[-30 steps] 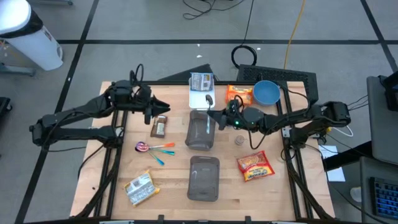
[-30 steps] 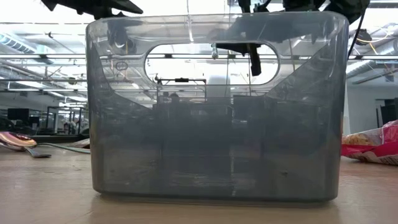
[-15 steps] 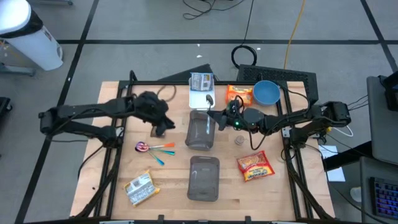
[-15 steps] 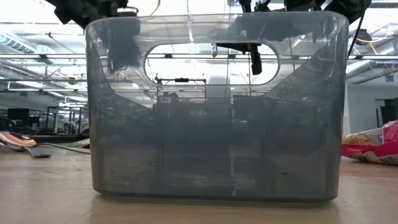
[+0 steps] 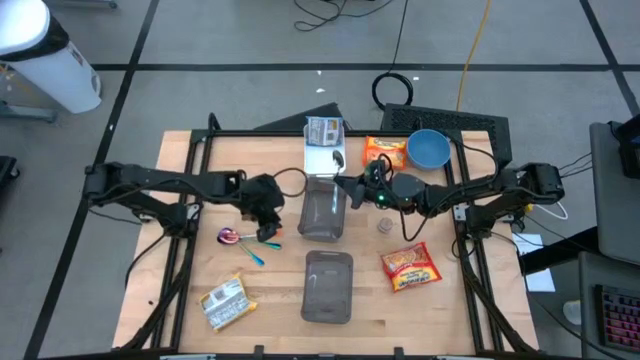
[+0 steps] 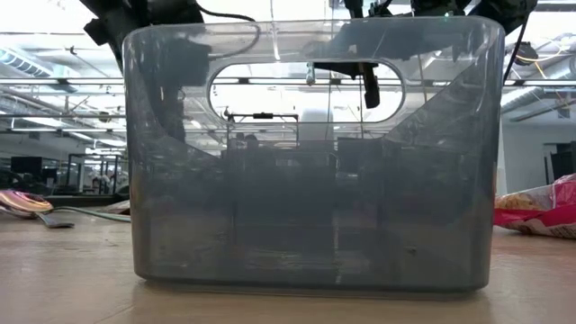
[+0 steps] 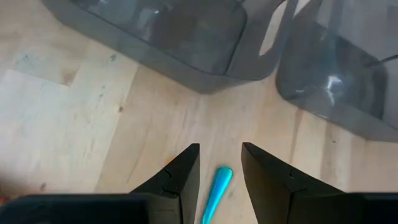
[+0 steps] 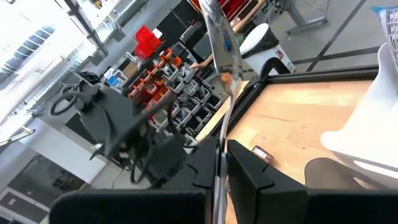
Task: Pick & Place Food Item
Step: Put the blue patterned spoon into the bottom black bin
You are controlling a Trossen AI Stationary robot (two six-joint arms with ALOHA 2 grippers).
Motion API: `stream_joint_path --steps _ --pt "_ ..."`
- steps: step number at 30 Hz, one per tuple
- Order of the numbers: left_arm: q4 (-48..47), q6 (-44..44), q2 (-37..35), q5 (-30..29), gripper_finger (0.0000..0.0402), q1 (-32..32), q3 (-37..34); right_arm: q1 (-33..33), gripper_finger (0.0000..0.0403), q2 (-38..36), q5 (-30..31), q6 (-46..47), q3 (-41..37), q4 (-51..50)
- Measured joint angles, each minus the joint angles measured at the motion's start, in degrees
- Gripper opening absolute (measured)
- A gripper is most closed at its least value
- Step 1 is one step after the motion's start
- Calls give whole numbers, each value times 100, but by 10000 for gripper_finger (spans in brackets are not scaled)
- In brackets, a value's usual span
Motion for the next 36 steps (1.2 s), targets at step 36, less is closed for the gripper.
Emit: stream_joint_path --steps 36 --pt "2103 -70 1320 608 124 -206 4 232 10 0 704 -203 0 794"
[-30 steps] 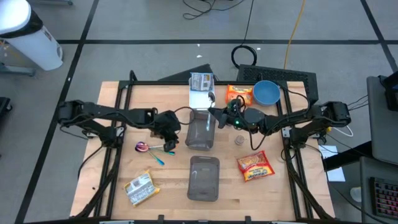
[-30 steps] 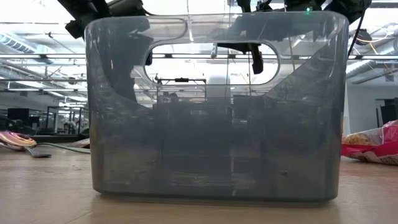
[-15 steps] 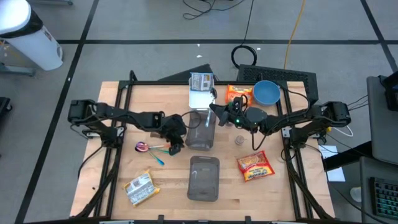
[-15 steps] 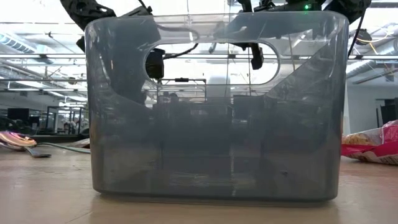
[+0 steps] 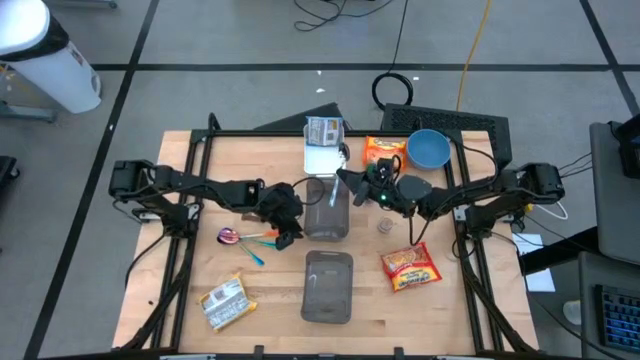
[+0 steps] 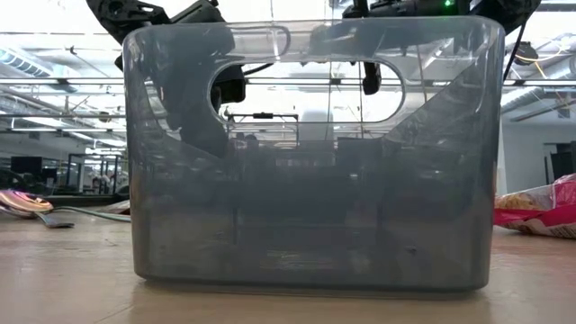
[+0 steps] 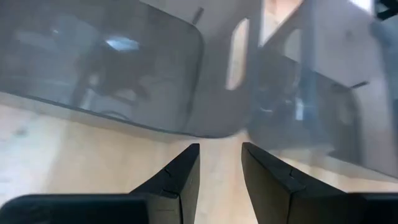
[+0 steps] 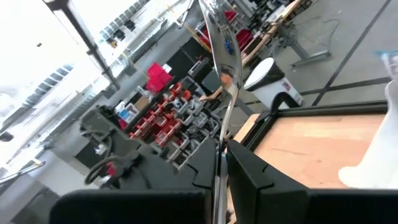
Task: Pick & Place Food Item
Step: Put the blue patterned spoon into the bottom black bin
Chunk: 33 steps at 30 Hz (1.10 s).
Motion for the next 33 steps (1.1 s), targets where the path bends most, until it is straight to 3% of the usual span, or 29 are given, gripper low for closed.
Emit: stream_joint_path --steps 4,8,12,20,27,33 --pt "-45 -446 -146 356 124 -26 -1 127 10 0 -286 28 0 105" --pt "-191 -885 -631 274 124 -114 0 262 10 -186 -613 97 2 124" --pt "-764 -1345 -1421 -143 124 -267 2 542 10 -663 -609 91 19 -352" --pt "-1629 -2146 -3006 -1309 124 -614 2 1409 10 -1491 -276 246 564 -2287" --pt "-2065 -1972 -3877 -2326 124 -797 2 2307 10 -1044 566 365 1826 -3612" --pt "-2350 -1452 -4094 -2571 124 -793 2 2647 10 -118 1179 1027 2629 -3734"
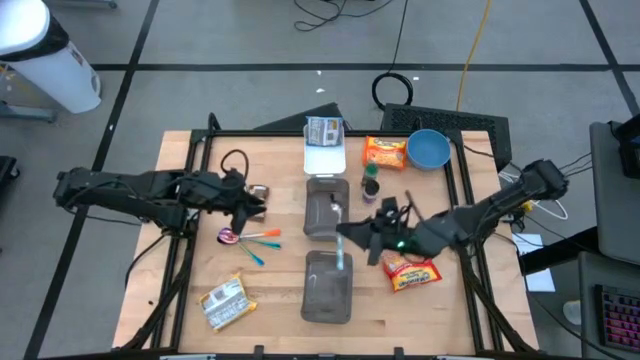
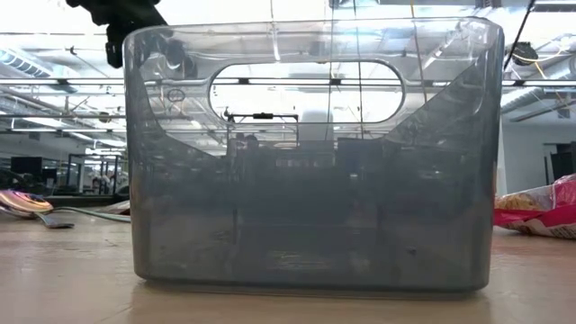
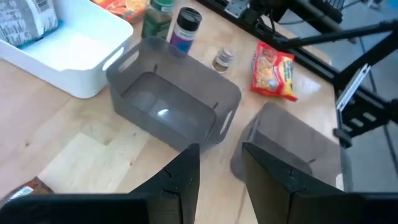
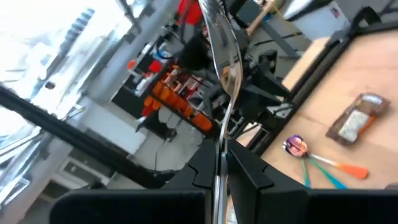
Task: Pick & Place Food Item
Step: Put the blue patterned spoon into the bottom black bin
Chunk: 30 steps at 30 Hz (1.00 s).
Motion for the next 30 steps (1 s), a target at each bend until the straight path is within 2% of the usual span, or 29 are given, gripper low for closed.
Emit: stream_joint_path --steps 4,10,14,19,24,30 --pt "-25 238 0 339 124 2 0 65 10 810 228 490 430 -8" --pt "-106 555 -1 1718 124 -5 0 85 10 1920 361 1480 1019 15" --pt "-175 902 -75 2179 124 -5 0 152 10 2356 359 1833 1307 -74" --pt "-427 1303 -259 2152 124 0 0 385 10 2480 283 2471 1430 -866" --pt "-508 1457 -311 2070 124 0 0 565 10 2433 -125 3459 1430 -2004" --pt "-425 1390 -289 1625 124 0 0 599 10 2435 -290 3722 1430 -2487"
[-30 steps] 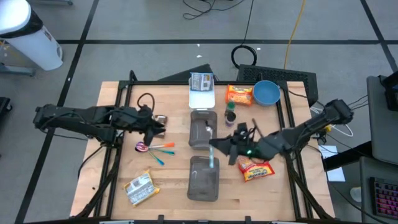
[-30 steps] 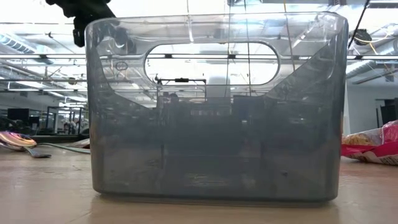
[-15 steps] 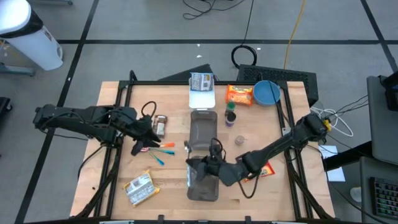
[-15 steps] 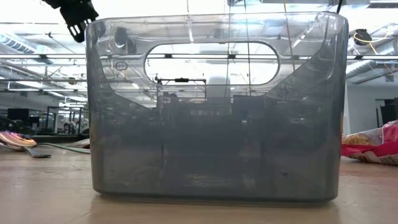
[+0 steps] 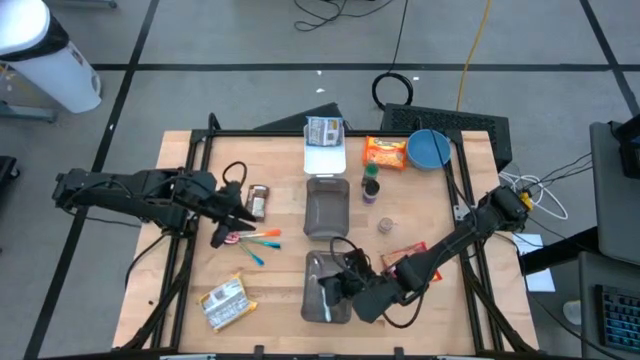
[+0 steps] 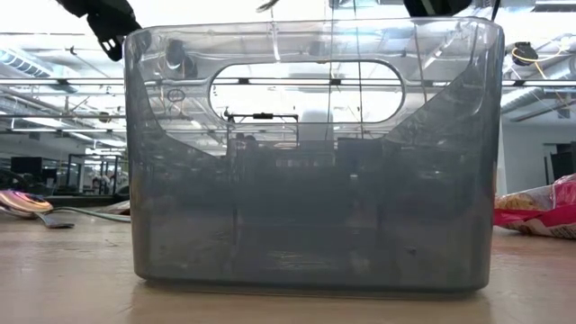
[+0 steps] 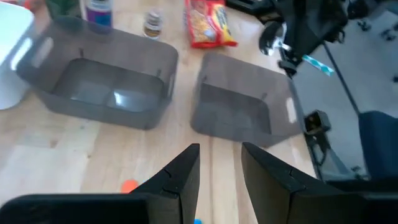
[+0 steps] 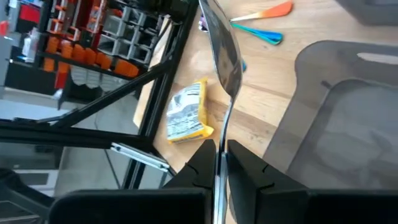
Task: Pick & Place Food Item
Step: Put the blue patterned spoon into the bottom black bin
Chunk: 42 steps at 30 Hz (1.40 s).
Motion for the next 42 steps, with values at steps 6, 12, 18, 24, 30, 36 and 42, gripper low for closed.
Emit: stream_joint_path --steps 6,12,18,24,30,36,42 --pt "111 -69 -2 -332 124 1 0 -49 10 0 -152 112 0 -421" --pt "287 -104 0 -543 124 7 0 -155 10 0 -318 -96 -4 -605" --pt "501 -106 0 -561 124 11 0 -457 10 92 -898 -608 -4 -404" --pt "469 -104 0 -561 124 11 0 -525 10 141 -1171 -771 -4 -437" --pt "470 -79 0 -565 124 11 0 -481 10 155 -1190 -610 -11 -776" --pt "469 -67 0 -674 124 11 0 -471 10 221 -1193 -432 -7 -837" --pt "468 11 0 -689 124 11 0 -516 10 445 -1483 -362 2 -731"
